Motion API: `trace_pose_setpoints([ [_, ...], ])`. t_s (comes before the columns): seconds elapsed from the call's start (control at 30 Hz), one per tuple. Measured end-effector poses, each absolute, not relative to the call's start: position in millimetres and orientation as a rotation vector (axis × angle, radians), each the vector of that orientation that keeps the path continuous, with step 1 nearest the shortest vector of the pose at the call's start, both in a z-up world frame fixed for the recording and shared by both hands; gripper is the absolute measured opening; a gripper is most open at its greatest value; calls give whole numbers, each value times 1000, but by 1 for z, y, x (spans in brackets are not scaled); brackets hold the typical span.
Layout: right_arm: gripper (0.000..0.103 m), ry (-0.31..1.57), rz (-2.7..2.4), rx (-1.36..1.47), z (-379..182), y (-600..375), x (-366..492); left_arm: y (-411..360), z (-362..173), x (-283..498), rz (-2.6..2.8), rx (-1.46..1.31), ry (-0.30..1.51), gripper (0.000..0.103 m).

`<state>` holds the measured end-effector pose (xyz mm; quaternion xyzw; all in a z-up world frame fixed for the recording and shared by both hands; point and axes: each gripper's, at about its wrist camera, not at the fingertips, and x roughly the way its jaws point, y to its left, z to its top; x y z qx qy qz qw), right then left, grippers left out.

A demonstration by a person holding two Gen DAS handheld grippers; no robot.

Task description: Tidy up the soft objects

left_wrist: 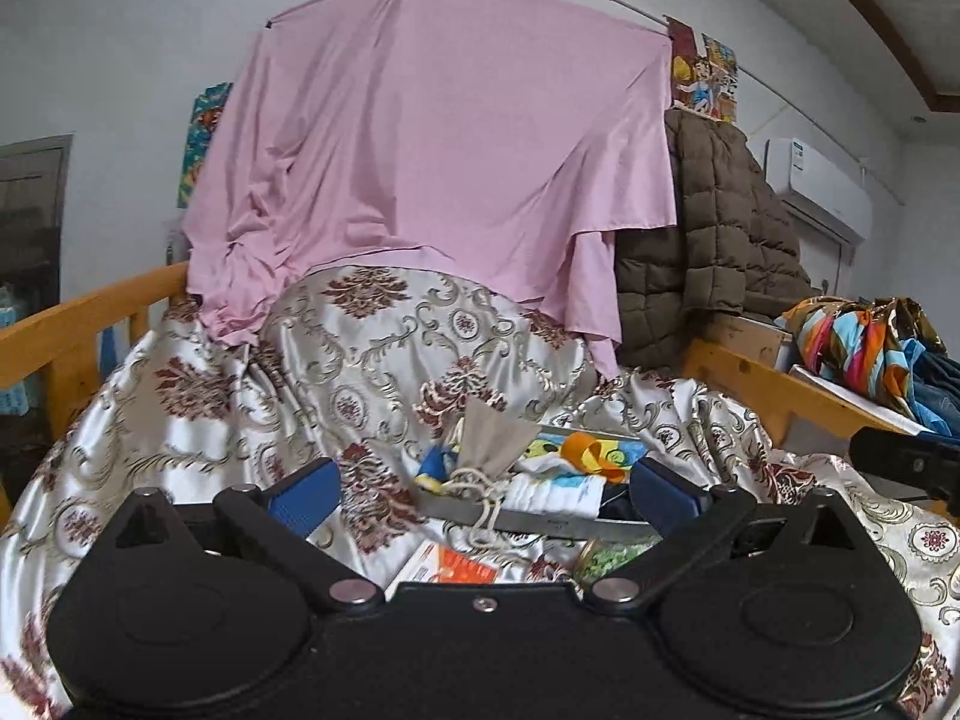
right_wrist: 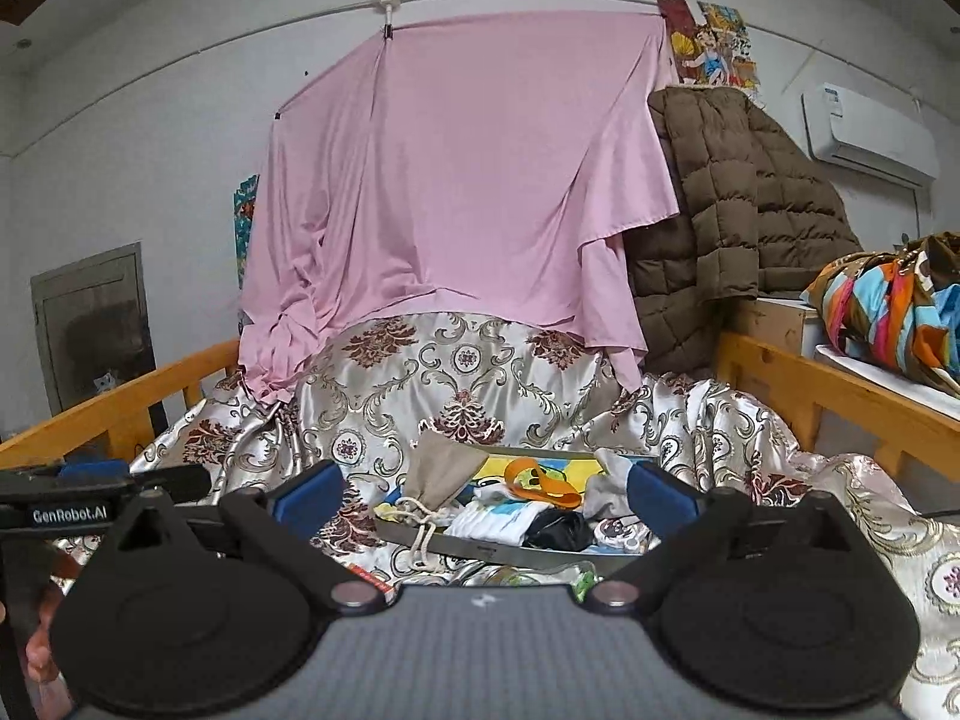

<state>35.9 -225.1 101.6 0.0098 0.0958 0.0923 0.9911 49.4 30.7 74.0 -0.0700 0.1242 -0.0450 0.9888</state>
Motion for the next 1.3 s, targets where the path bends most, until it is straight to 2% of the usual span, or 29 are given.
trace_pose_setpoints([
  [0.4,103,188,142,14,69,-211,3,35,43,28,-66,-149,303,102],
  [0.73,103,239,84,112,42,-230,4,35,24,29,-35,-153,331,102],
  [1.3,103,359,41,117,-2,-232,27,19,-10,49,2,-132,411,102],
])
